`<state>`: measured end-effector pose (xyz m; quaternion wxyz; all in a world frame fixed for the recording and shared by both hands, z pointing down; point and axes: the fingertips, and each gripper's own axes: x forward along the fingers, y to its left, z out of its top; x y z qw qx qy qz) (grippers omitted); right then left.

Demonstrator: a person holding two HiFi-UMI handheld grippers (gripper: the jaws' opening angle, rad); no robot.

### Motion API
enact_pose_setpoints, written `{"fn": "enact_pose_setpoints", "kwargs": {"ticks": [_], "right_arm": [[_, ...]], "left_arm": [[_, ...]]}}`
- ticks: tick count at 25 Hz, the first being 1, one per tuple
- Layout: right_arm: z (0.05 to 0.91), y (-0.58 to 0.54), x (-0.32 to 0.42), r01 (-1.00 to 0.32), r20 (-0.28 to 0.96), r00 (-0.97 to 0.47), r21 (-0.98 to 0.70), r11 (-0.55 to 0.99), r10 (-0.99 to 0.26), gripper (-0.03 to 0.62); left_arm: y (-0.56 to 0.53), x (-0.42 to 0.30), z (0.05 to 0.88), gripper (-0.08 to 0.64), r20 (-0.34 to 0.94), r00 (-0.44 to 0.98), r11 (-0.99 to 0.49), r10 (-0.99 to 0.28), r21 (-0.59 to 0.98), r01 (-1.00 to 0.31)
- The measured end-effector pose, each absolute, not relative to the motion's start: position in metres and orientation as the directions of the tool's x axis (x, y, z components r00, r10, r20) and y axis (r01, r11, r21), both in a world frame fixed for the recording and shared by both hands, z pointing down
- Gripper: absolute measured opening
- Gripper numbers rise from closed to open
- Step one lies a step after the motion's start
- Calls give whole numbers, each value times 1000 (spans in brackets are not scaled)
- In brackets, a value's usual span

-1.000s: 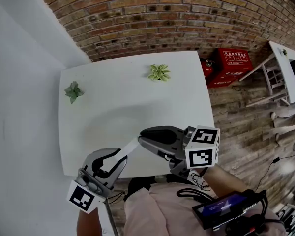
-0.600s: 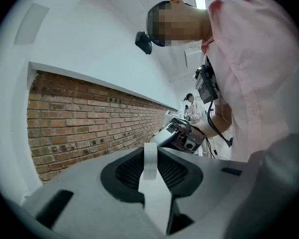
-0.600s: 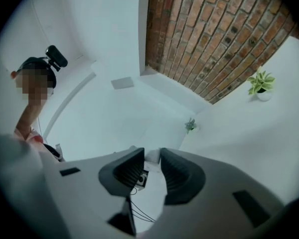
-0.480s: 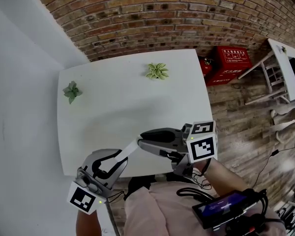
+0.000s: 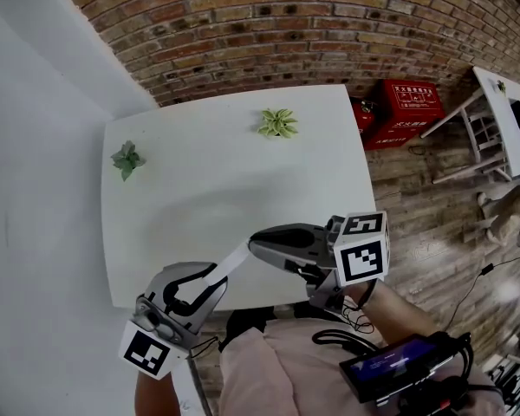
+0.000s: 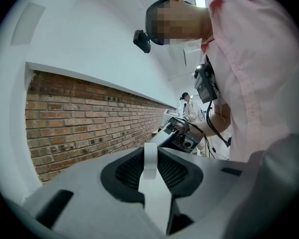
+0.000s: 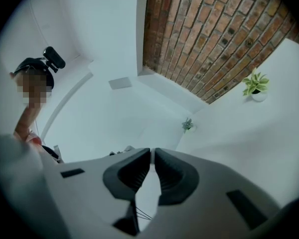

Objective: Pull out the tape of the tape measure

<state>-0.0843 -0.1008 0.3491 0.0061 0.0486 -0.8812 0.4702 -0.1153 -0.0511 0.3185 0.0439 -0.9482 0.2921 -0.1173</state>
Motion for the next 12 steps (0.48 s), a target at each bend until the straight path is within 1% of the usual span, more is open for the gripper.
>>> {"fn": "enact_pose_setpoints", "kwargs": {"ticks": [12], "right_arm": [[342, -108, -77, -116, 61, -991, -825, 553, -116, 35]], "left_arm": [[-52, -120, 320, 89, 206, 796, -822, -570, -145, -551]]}}
